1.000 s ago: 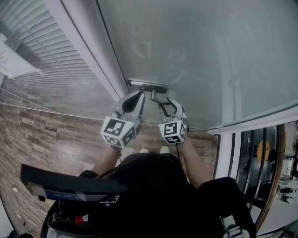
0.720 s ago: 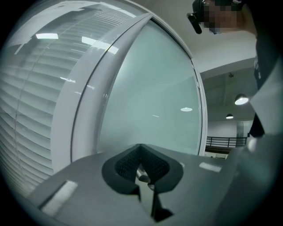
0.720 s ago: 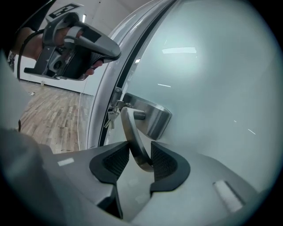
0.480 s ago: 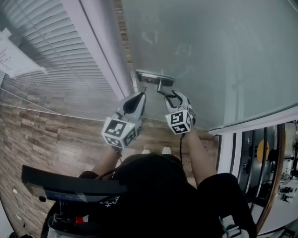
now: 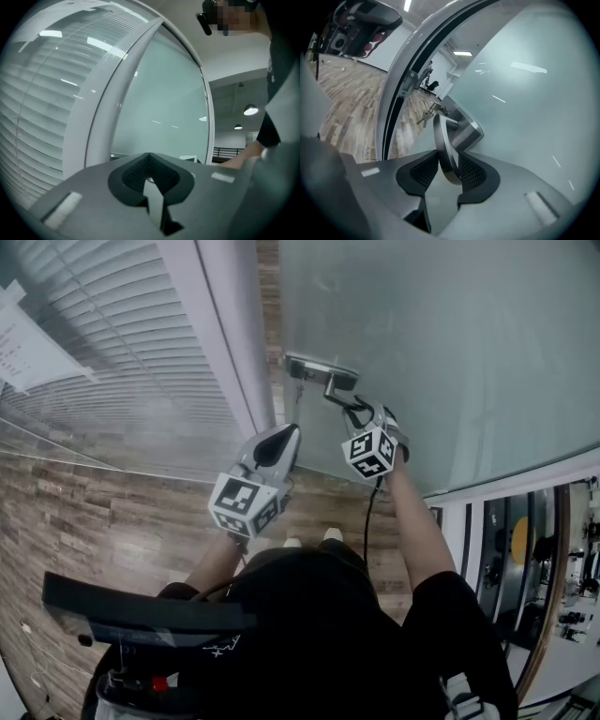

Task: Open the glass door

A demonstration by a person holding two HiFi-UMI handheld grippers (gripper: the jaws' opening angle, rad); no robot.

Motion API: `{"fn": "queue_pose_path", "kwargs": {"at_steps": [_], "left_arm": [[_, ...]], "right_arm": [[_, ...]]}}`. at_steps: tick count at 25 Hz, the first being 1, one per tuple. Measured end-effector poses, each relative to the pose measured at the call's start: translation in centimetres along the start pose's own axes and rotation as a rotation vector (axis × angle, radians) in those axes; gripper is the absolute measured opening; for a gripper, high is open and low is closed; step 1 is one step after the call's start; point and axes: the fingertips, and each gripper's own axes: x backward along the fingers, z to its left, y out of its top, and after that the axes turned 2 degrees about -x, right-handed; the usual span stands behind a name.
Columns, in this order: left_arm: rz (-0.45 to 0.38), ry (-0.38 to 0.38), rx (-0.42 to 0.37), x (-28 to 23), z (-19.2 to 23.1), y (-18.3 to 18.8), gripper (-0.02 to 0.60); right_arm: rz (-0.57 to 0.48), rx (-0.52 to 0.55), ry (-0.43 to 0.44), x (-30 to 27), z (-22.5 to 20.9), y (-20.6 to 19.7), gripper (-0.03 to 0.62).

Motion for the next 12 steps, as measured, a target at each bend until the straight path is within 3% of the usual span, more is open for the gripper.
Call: {"fn": "queue_pose_path", "kwargs": {"at_steps": [4, 12], "left_arm": [[0.005, -0.011, 0.003, -0.2, -0.5, -0.3, 0.0], [0.007, 0.014, -0.01, -2.3, -1.0, -0.3, 0.0]], "right_arm": [[0.051, 0.076, 0.036, -1.5, -1.0, 0.0, 0.123], [0.071, 0.214, 0.015, -3.4, -4.2, 0.6, 0.118]]}}
